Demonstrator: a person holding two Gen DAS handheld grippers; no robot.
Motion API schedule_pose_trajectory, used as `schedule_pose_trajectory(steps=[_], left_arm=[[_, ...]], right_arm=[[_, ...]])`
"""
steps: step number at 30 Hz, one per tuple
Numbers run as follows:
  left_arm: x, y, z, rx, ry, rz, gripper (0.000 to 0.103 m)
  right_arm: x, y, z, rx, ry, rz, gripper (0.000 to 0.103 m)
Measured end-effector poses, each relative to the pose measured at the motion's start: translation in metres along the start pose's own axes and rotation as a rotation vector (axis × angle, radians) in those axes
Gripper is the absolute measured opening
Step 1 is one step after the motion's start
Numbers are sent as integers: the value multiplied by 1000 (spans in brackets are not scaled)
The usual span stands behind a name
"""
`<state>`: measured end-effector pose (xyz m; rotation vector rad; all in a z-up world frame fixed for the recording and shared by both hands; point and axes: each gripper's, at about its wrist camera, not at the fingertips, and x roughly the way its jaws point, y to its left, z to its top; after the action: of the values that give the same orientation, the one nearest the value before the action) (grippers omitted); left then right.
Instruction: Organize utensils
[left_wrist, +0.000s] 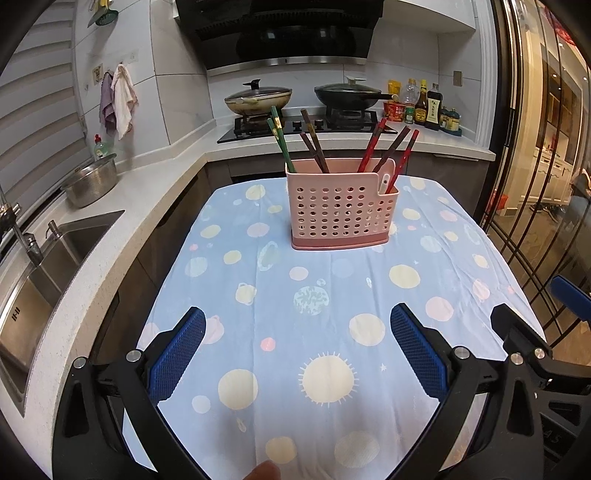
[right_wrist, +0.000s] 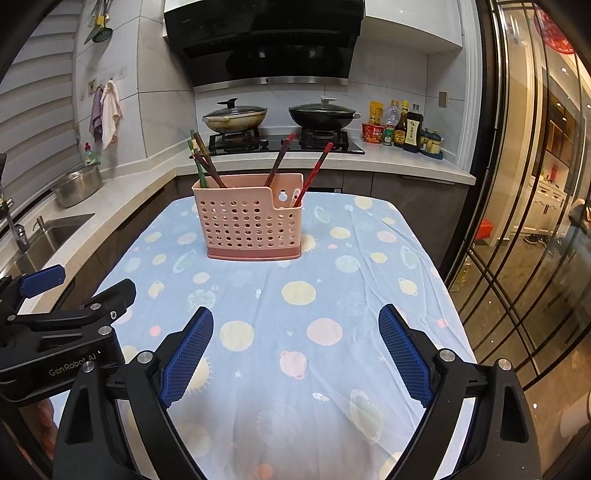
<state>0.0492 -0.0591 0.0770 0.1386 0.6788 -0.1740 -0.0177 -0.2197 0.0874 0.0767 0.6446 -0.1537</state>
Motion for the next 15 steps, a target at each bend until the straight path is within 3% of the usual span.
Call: schedule_pose_trajectory(steps=[2,15], left_arm=[[1,0,-1,-1,1,15,96],[2,0,-4,-14,10,6,96]], right_arm=[[0,0,0,0,-2,0,97],[1,-3,-1,11,-10,-8,96]])
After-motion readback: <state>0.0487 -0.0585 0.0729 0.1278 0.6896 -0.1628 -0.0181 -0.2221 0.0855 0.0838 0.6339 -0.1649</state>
